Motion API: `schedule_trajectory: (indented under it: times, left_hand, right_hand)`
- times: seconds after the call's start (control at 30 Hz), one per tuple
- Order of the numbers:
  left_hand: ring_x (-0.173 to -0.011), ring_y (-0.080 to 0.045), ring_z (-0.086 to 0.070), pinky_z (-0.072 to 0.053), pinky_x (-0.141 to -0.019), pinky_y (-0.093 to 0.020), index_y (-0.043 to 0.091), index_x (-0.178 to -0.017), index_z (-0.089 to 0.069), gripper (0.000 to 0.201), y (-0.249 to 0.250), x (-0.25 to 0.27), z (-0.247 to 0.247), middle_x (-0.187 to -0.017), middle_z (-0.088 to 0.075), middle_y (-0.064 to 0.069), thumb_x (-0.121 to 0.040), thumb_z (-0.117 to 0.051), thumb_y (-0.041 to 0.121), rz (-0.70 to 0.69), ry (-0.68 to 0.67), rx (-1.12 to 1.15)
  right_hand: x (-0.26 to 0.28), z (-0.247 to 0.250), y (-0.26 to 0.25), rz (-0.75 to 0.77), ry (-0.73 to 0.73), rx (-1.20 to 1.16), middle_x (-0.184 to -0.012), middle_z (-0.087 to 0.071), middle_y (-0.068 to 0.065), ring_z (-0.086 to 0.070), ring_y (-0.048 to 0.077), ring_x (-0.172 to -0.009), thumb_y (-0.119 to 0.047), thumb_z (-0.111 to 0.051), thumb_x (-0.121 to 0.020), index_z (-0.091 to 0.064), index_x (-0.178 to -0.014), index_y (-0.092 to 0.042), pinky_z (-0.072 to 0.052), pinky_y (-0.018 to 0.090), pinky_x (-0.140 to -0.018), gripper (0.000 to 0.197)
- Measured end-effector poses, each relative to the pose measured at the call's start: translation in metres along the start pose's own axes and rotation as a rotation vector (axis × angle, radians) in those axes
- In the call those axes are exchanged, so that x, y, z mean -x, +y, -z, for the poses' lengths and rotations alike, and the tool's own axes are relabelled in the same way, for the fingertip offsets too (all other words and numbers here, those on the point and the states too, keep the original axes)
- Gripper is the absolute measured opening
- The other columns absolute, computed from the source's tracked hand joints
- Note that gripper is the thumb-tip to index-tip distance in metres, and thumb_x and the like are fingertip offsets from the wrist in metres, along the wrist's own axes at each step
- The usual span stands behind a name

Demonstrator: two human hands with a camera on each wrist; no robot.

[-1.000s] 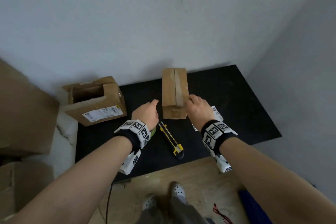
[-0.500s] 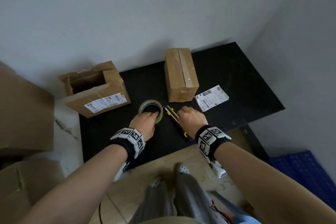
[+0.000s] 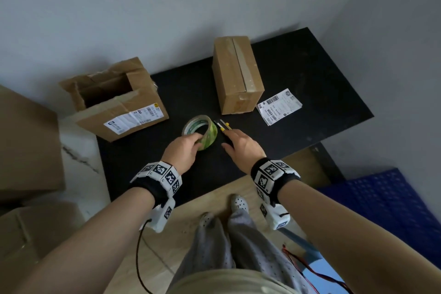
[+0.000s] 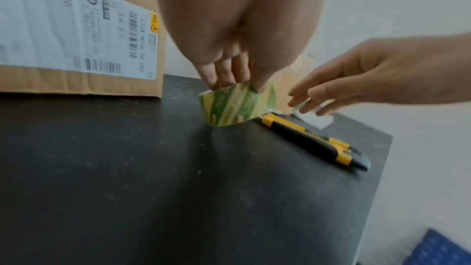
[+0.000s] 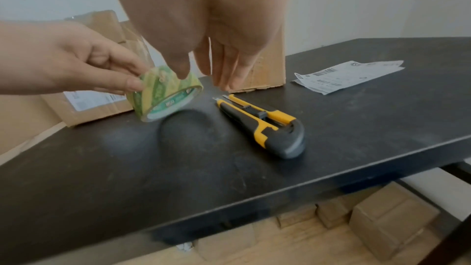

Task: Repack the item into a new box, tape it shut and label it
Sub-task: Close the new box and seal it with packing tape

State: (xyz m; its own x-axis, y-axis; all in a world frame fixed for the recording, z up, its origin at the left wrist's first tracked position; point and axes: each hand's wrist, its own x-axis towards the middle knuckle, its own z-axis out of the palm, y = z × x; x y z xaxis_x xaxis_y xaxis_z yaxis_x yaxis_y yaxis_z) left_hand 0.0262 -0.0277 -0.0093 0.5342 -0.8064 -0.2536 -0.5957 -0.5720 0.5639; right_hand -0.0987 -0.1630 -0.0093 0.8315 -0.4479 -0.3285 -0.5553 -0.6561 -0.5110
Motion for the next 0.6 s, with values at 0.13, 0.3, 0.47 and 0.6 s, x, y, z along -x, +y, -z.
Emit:
schedule_trajectory:
  times: [0.13, 0.3, 0.47, 0.6]
  left_hand:
    - [-0.102, -0.018, -0.063, -0.049, -0.089, -0.031, 0.012, -0.120, -0.060, 0.028, 0.011, 0.007, 0.005, -0.111, -0.066, -0.007, -0.092, -0.056, 0.016, -0.001, 0.073, 0.193]
    - [-0.097, -0.013, -0.064, -0.050, -0.086, -0.026, 0.011, -0.114, -0.063, 0.024, 0.029, 0.013, 0.014, -0.104, -0.068, -0.004, -0.091, -0.057, 0.012, -0.017, 0.177, 0.347]
    - [-0.093, -0.012, -0.064, -0.049, -0.083, -0.023, 0.011, -0.111, -0.065, 0.021, 0.038, 0.019, 0.020, -0.101, -0.068, -0.003, -0.091, -0.058, 0.013, -0.027, 0.208, 0.414]
    - [-0.091, -0.005, -0.060, -0.045, -0.081, -0.019, 0.014, -0.112, -0.062, 0.022, 0.045, 0.026, 0.024, -0.098, -0.064, 0.004, -0.092, -0.056, 0.013, -0.040, 0.156, 0.423]
  right_hand:
    - [0.002, 0.004, -0.013, 0.102, 0.118, -0.098, -0.145, -0.040, 0.006, -0.046, 0.023, -0.127, -0.025, -0.049, -0.096, -0.039, -0.141, -0.012, -0.044, 0.038, -0.099, 0.048]
    - [0.011, 0.008, -0.028, 0.213, 0.258, -0.102, -0.145, -0.041, 0.007, -0.050, 0.025, -0.124, -0.019, -0.050, -0.095, -0.045, -0.137, -0.009, -0.049, 0.042, -0.093, 0.043]
    - [0.018, 0.015, -0.035, 0.272, 0.422, -0.082, -0.128, -0.056, 0.010, -0.059, 0.028, -0.109, -0.017, -0.053, -0.094, -0.061, -0.119, -0.004, -0.054, 0.045, -0.082, 0.029]
    - [0.022, 0.027, -0.040, 0.254, 0.493, -0.024, -0.102, -0.062, 0.010, -0.062, 0.028, -0.084, -0.015, -0.056, -0.091, -0.067, -0.096, -0.001, -0.053, 0.043, -0.066, 0.019]
